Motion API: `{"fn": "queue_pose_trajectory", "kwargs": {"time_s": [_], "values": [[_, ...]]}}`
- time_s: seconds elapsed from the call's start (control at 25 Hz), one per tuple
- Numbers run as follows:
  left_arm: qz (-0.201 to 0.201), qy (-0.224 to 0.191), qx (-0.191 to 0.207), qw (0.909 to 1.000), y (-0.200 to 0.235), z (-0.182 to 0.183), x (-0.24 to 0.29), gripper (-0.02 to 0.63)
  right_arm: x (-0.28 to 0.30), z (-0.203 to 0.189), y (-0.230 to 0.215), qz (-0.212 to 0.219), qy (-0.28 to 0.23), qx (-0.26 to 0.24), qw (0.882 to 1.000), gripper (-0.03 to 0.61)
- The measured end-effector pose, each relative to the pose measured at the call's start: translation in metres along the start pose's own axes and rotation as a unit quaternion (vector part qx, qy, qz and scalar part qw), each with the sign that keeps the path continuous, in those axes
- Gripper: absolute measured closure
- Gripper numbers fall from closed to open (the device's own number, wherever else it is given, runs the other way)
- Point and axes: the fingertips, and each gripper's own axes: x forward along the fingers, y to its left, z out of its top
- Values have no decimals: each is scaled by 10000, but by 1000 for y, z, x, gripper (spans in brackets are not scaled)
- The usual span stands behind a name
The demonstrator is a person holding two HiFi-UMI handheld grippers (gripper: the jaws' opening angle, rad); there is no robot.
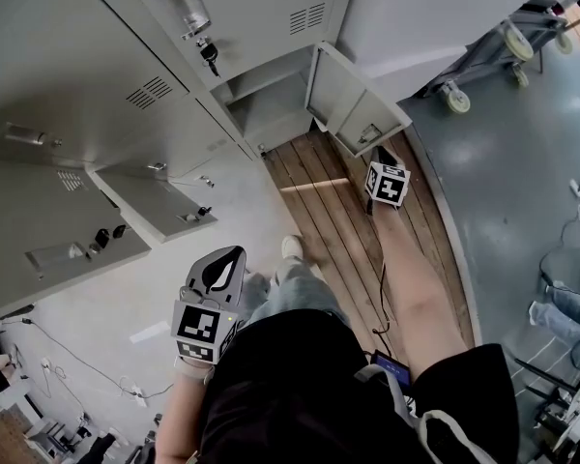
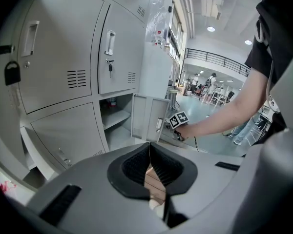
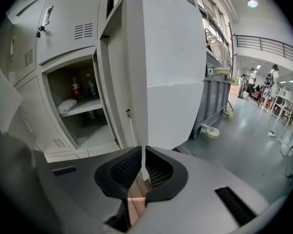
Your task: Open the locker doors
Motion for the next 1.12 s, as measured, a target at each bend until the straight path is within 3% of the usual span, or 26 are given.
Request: {"fn": "queue_pose_trajectory", "kwargs": {"time_s": [0.2, 0.44, 0.8, 1.12], "values": [[-26, -104, 1, 9999, 4, 2, -5, 595, -18, 1, 0, -105, -25, 92, 9999, 534], [-34, -346, -175, 9992, 14, 9, -10, 595, -61, 12, 25, 138, -235, 60, 9996, 535], [-187, -882, -6, 9959, 24, 37, -23, 595, -156, 58, 101, 729, -688, 11, 9950, 535], [-478, -1356, 241, 9893, 28, 71, -45, 595, -255, 111, 174, 1302, -1397, -312, 9811, 535]]}}
